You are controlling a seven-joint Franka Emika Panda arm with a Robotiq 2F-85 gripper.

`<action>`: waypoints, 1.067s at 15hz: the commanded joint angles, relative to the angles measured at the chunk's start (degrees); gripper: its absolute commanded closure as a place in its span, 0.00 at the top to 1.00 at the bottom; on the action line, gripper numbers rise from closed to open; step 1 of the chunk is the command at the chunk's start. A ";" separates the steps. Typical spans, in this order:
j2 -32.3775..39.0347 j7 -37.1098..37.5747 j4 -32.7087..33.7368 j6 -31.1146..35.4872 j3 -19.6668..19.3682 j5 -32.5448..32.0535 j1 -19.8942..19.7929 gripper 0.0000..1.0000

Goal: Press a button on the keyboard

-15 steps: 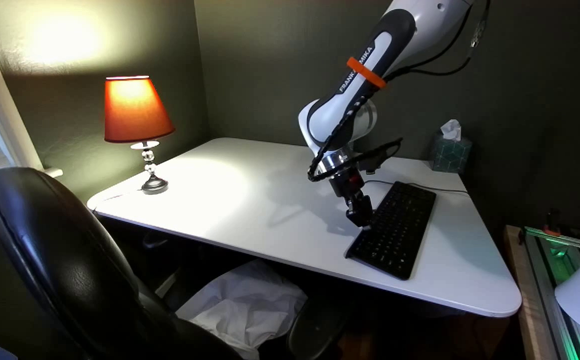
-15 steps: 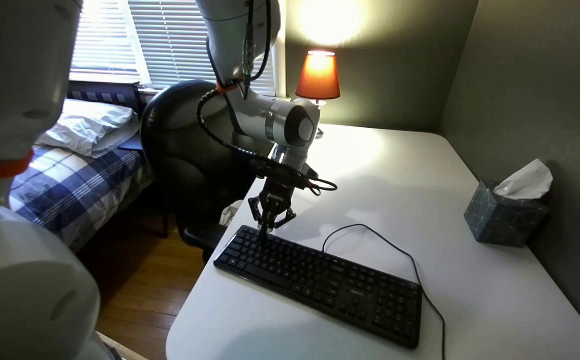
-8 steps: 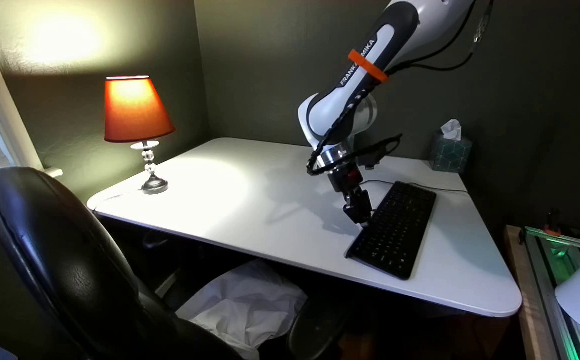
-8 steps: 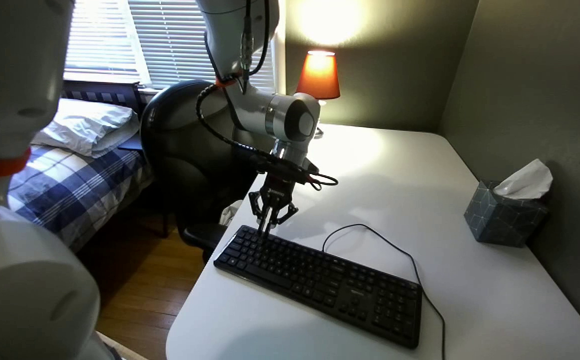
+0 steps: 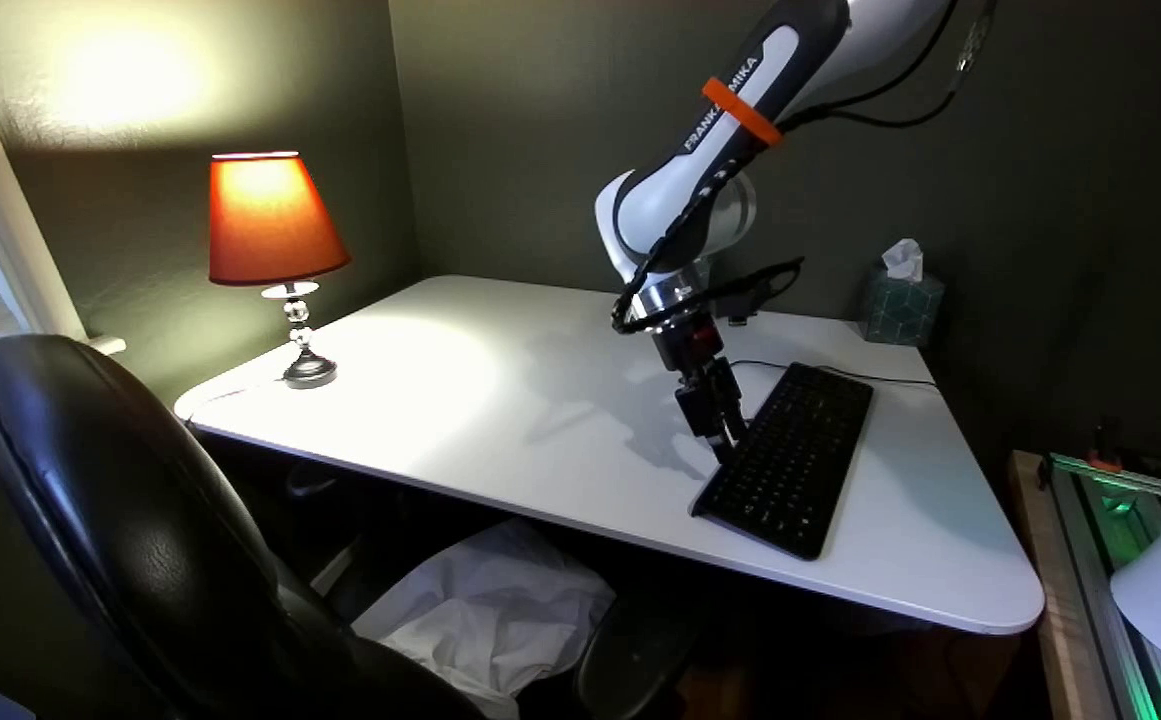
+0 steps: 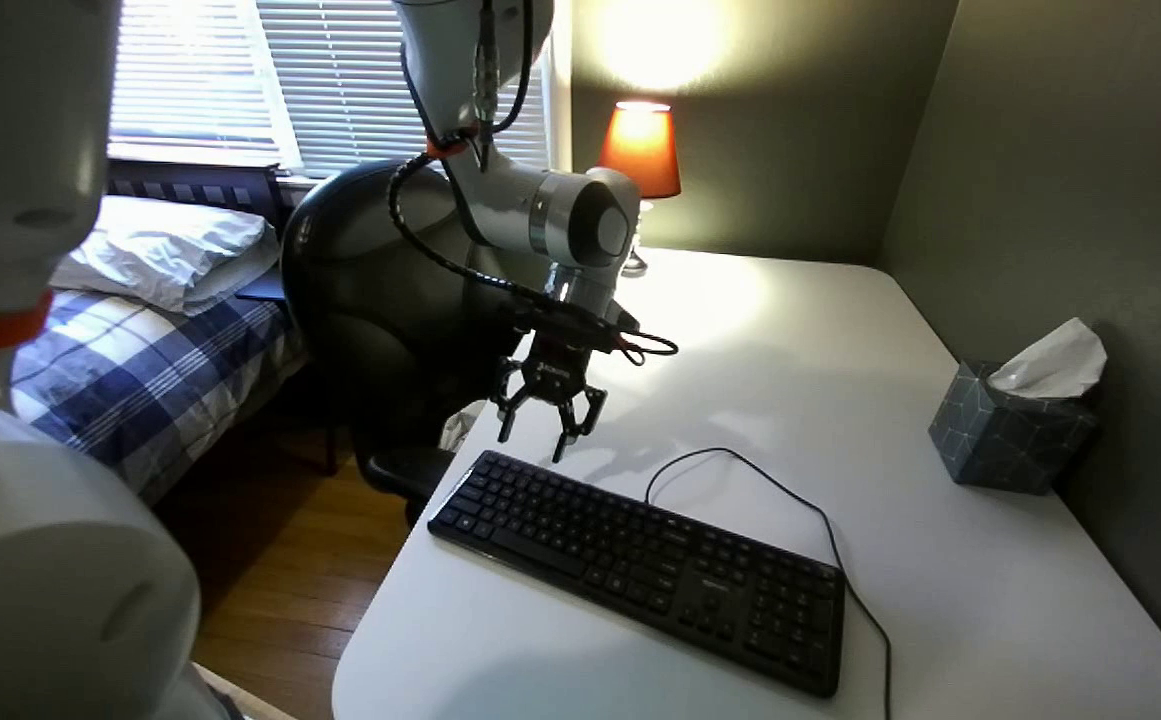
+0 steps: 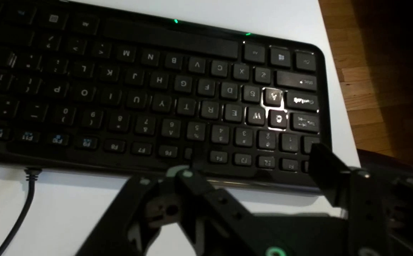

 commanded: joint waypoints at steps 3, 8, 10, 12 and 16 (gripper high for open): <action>-4.39 -0.52 -3.30 0.36 0.51 -0.29 -0.28 1.00; -7.05 -1.04 -4.82 0.52 0.48 -0.35 -0.24 0.99; -8.34 -0.98 -5.72 1.02 0.46 -0.17 -0.22 1.00; -9.50 -1.14 -6.37 1.16 0.48 0.19 -0.28 1.00; -12.00 -0.35 -7.91 1.63 0.14 -0.47 -0.02 1.00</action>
